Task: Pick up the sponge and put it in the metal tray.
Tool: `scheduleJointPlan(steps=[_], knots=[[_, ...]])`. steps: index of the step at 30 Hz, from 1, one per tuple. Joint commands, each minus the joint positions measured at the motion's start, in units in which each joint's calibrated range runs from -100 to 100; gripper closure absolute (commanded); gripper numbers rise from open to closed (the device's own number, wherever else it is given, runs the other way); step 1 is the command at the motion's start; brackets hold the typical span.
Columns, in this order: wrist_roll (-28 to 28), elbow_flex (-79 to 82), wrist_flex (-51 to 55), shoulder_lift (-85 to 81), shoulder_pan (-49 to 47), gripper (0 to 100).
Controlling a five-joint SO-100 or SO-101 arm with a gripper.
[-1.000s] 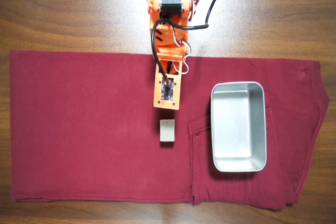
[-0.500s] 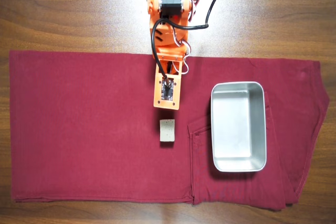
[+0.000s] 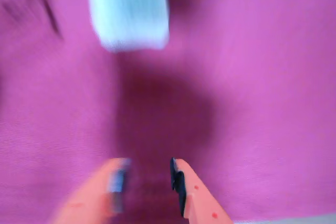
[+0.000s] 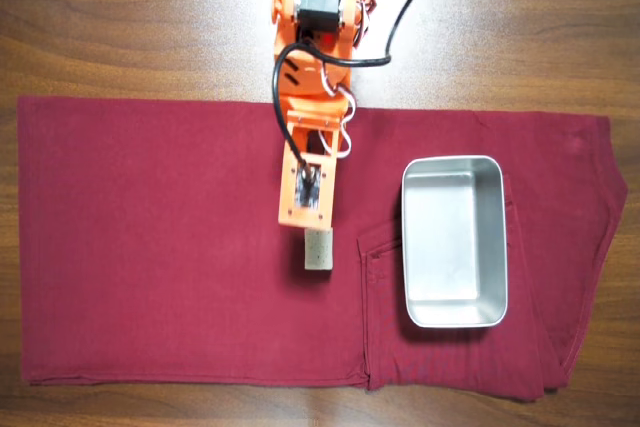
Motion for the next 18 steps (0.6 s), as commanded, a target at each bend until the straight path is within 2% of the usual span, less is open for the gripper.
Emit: scheduleJointPlan(steps=[1,3,6,13,18], knots=[[1.6,-31.1,-1.3,27.2,-0.3,75],[2.1,-42.8,-1.8,38.4,-0.9,70],[3.6,-64.6,7.9,57.3,1.1,64],[4.0,-63.6,5.9,68.6,3.4,64],[3.9,-60.0,-2.2,73.8,4.7,64]])
